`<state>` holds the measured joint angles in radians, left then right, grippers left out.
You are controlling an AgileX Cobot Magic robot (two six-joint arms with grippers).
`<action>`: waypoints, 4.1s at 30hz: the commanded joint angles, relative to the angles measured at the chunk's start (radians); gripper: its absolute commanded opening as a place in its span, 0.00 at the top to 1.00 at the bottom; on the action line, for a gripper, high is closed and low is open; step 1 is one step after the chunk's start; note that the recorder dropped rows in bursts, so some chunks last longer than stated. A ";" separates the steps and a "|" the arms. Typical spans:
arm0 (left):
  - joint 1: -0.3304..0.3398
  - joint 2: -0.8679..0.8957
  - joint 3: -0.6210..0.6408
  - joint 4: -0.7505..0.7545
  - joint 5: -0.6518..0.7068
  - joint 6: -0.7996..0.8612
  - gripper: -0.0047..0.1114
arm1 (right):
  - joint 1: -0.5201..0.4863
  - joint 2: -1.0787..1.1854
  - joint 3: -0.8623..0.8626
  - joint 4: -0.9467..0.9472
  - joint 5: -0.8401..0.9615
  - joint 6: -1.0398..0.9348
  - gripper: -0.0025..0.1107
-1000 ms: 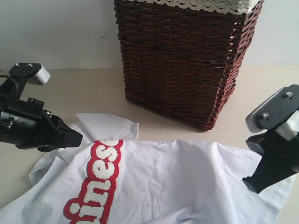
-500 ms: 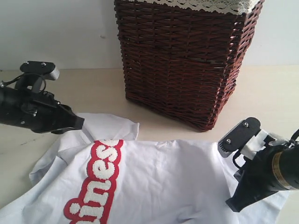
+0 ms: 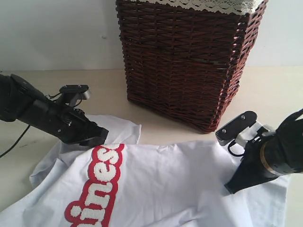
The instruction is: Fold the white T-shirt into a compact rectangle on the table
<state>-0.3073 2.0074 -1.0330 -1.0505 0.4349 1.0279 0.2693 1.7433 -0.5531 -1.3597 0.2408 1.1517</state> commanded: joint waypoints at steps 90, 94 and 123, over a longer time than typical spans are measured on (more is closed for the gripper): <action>0.175 -0.315 -0.066 0.692 0.598 -0.038 0.68 | -0.124 -0.130 -0.460 1.517 0.453 -1.719 0.98; 0.141 -0.392 0.042 0.754 0.598 -0.011 0.68 | -0.124 -0.135 -0.415 1.591 0.454 -1.716 0.98; -0.032 -0.549 0.198 0.740 0.435 -0.007 0.68 | 0.031 -0.046 -0.432 2.256 -0.169 -2.324 0.98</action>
<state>-0.3322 1.4664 -0.8406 -0.3035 0.8791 1.0220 0.3386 1.7033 -0.9668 0.9441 0.2006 -1.1465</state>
